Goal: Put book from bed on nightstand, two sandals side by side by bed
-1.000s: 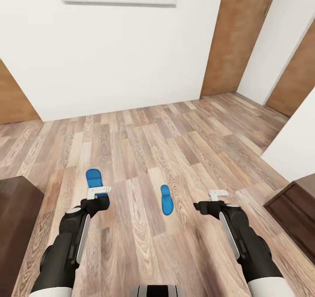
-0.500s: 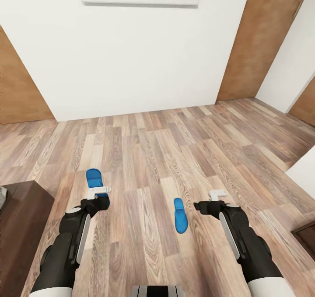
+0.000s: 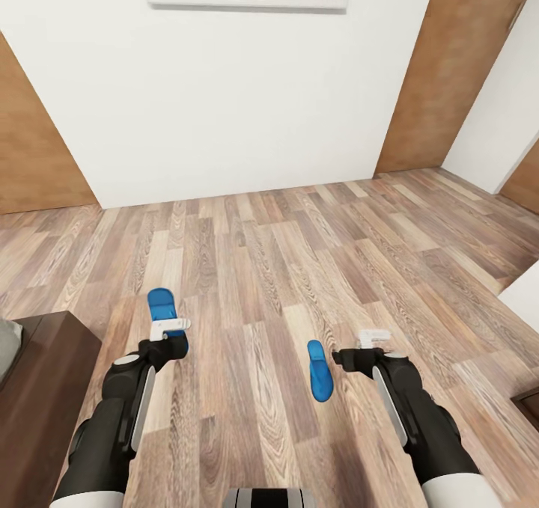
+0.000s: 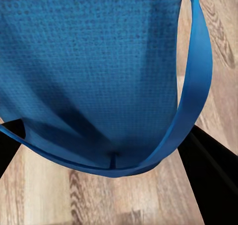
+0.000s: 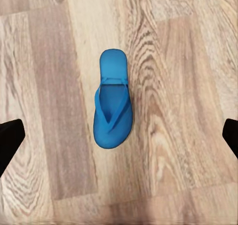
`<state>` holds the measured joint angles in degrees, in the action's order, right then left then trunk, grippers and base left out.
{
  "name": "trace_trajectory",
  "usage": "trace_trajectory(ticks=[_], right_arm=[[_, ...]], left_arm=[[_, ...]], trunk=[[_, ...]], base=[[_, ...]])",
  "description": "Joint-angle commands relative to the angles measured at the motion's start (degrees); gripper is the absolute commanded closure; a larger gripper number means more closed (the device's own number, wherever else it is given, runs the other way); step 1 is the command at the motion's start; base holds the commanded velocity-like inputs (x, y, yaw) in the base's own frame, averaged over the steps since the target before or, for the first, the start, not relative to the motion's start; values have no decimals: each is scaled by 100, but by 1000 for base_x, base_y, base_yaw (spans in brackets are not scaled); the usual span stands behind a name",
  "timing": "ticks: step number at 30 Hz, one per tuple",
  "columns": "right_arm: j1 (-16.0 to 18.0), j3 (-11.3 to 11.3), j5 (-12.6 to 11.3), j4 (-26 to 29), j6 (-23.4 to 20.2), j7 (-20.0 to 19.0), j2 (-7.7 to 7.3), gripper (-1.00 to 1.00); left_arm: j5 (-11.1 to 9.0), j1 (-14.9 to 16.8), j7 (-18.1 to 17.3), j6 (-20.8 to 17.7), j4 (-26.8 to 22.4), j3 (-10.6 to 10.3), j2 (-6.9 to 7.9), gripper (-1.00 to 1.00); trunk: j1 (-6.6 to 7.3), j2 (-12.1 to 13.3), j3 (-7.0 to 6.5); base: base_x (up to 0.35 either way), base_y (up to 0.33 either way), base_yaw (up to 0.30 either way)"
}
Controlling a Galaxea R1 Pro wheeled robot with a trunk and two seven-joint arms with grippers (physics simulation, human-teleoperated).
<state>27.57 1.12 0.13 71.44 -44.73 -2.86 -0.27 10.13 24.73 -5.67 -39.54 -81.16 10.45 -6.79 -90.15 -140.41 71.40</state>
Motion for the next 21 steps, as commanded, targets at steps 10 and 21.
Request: trace_trajectory(ticks=[10, 21], right_arm=[[318, 12, 18, -2328, 641, 76, 59, -100], [2314, 25, -24, -6357, 2720, 512, 376, -100]], left_arm=[[69, 5, -48, -44, -12, -407, -15, 100], [32, 4, -48, -45, 37, -464, -35, 100]], trunk=[[1, -2, 4], [1, -2, 4]], base=[[0, 0, 0], [0, 0, 0]])
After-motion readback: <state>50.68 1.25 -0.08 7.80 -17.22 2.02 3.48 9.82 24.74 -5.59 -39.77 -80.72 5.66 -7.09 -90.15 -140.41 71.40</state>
